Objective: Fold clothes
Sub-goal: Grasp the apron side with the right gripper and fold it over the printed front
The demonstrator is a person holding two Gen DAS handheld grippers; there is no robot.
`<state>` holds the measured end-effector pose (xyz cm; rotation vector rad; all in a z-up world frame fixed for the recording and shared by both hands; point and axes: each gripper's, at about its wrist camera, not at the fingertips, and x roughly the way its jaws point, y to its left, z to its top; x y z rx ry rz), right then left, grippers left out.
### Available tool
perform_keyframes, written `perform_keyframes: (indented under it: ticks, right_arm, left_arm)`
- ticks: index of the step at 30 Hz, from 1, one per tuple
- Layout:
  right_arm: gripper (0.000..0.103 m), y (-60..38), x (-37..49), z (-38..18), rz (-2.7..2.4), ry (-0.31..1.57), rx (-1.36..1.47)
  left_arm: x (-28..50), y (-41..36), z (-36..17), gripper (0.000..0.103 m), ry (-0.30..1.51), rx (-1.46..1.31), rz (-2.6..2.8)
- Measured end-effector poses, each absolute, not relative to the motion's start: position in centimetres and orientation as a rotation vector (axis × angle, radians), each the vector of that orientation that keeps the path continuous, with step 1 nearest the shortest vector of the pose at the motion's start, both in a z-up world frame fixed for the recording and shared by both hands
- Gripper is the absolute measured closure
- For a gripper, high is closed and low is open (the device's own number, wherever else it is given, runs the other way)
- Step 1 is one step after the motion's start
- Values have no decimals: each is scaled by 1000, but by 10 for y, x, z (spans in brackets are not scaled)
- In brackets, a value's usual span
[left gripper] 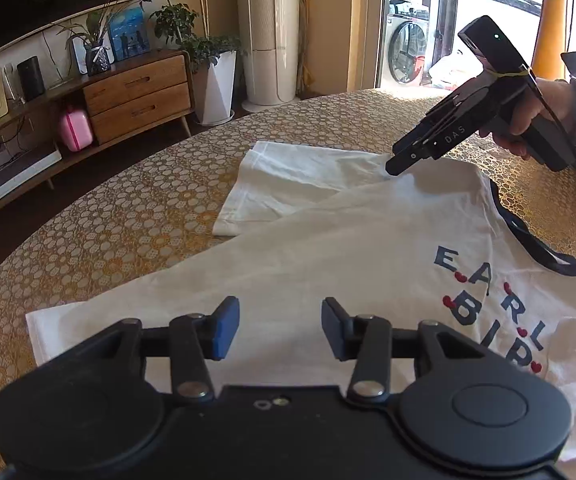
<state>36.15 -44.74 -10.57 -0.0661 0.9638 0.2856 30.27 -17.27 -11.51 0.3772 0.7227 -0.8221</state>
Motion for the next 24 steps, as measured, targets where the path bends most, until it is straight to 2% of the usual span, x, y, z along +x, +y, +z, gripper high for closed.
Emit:
perform_keyframes:
  ticks: [4,6,8,10,19,24]
  right_arm:
    - [57,-445,365,-108,290,970,-76]
    - [66,-439,363,-108,298,960,-125]
    - [90,-430,359,-107,285,939,-184]
    - [98,-420,354,-105,278,909,-247]
    - [99,-382,302,-69,409,692,-391]
    - [99,-347,262,-68,595,688,-460]
  left_arm:
    - [303,-176,-119,0,732,381,-825]
    - [301,-177,-122,0,732,390,-822]
    - [300,-177,-124,0,735,394,-821]
    - [299,-177,-126,0,738,399,-820]
    - [296,-177,-133,0,753,404,-816]
    - [297,-176,-133,0,752,389,-812]
